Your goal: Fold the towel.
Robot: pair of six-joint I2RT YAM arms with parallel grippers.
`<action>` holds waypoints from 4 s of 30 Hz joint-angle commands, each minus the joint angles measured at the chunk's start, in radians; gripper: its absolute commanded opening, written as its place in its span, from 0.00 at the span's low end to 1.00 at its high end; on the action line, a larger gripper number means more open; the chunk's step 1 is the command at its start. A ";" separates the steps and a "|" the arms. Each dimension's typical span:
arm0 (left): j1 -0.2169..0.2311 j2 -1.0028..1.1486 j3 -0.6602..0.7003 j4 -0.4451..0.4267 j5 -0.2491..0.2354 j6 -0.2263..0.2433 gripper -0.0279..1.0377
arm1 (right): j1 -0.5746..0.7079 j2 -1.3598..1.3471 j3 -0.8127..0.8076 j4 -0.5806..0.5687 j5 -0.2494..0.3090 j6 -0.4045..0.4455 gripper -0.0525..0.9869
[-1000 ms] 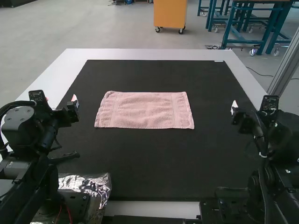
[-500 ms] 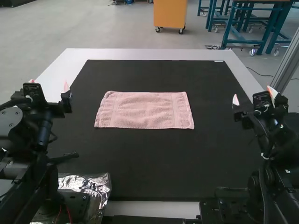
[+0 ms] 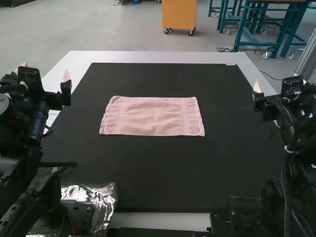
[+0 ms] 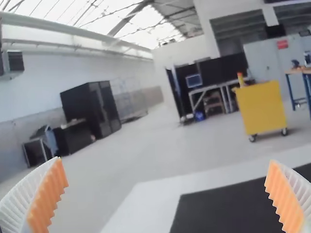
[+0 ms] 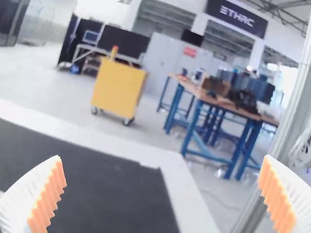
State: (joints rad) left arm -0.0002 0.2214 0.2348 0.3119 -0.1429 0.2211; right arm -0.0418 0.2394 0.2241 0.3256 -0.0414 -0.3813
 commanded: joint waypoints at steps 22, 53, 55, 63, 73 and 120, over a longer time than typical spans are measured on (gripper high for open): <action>0.002 1.190 0.492 -0.250 0.124 -0.321 0.93 | 0.148 1.264 0.566 -0.226 -0.034 0.272 0.92; 0.000 1.708 0.759 -0.060 0.117 -0.275 0.93 | 0.312 1.862 0.942 -0.017 0.038 0.285 0.92; 0.002 1.718 0.768 -0.059 0.117 -0.273 0.93 | 0.310 1.879 0.956 -0.016 0.038 0.280 0.92; 0.000 1.764 0.805 -0.039 0.117 -0.264 0.92 | 0.310 1.950 1.026 -0.016 0.040 0.279 0.92; 0.000 1.811 0.825 -0.039 0.117 -0.239 0.92 | 0.313 1.996 1.083 -0.036 0.044 0.277 0.92; 0.016 1.540 0.607 0.069 0.226 -0.230 0.05 | 0.278 1.606 0.860 -0.117 -0.086 0.294 0.03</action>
State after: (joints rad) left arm 0.0048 1.8061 0.8619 0.3717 0.0803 -0.0231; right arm 0.2604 1.9038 1.1095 0.2066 -0.1158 -0.0963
